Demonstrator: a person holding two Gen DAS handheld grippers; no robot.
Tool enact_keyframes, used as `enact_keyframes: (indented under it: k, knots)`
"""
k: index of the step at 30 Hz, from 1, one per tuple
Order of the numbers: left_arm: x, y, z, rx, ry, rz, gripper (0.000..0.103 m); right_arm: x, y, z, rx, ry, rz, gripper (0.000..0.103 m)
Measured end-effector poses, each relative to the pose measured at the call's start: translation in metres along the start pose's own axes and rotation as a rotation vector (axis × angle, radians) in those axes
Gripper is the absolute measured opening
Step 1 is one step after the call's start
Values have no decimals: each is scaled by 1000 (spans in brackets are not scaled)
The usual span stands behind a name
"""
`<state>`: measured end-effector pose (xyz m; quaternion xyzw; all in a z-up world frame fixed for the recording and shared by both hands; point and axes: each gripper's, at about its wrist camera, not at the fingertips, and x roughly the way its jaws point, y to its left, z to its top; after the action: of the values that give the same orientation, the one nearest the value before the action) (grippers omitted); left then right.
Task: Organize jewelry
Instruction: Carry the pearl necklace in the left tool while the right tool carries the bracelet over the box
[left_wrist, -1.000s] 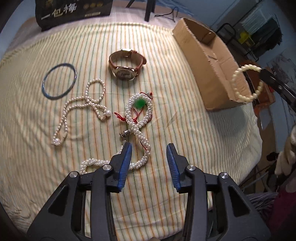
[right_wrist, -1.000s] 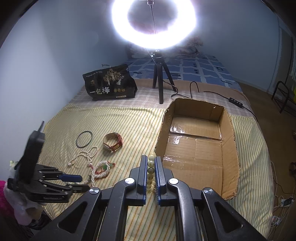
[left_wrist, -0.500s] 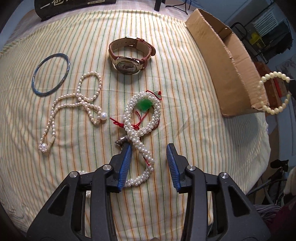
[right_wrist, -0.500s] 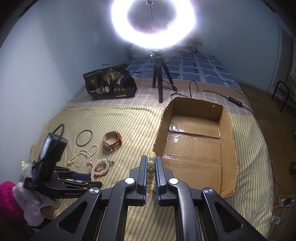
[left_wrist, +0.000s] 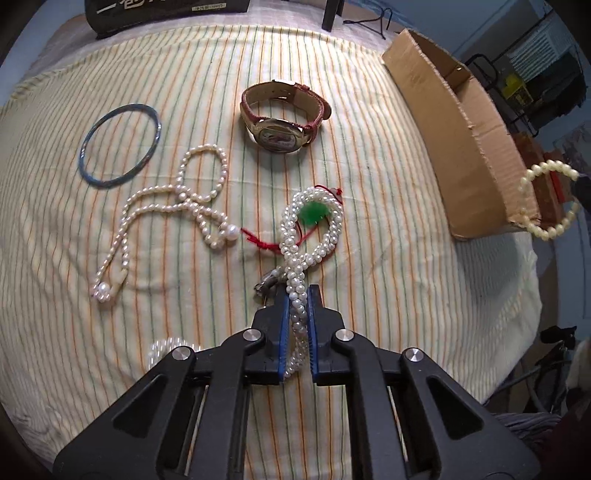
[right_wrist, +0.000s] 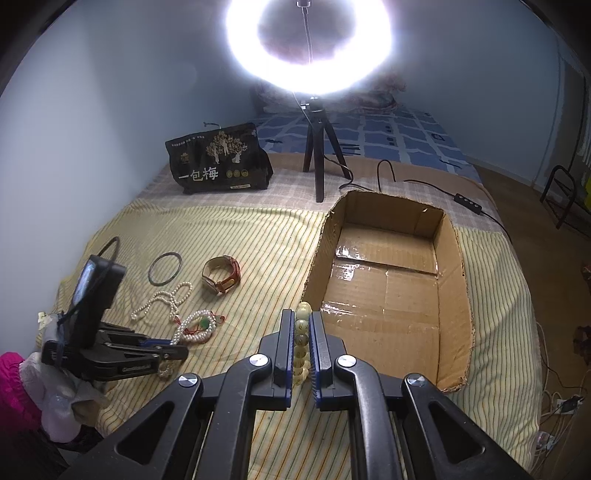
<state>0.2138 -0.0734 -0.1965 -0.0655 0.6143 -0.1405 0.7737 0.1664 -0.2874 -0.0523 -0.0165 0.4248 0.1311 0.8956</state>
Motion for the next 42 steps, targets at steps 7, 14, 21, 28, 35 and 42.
enact_keyframes:
  k: [7, 14, 21, 28, 35, 42]
  knots:
    - [-46, 4, -11, 4, -73, -75, 6, 0, 6, 1, -18, -7, -2, 5]
    - [-97, 13, -11, -20, -171, -151, 6, 3, 9, 1, -28, -2, -11, 5]
    - [-146, 8, -1, -14, -271, -237, 6, 7, 5, 3, -17, 0, -17, 5]
    - [-171, -17, 18, 24, -335, -255, 6, 6, -1, 7, -2, -7, -16, 5]
    - [-185, -53, 41, 95, -366, -260, 6, 2, -13, 11, 28, -20, -18, 5]
    - [-180, -92, 68, 132, -374, -272, 6, -6, -33, 17, 78, -45, -25, 5]
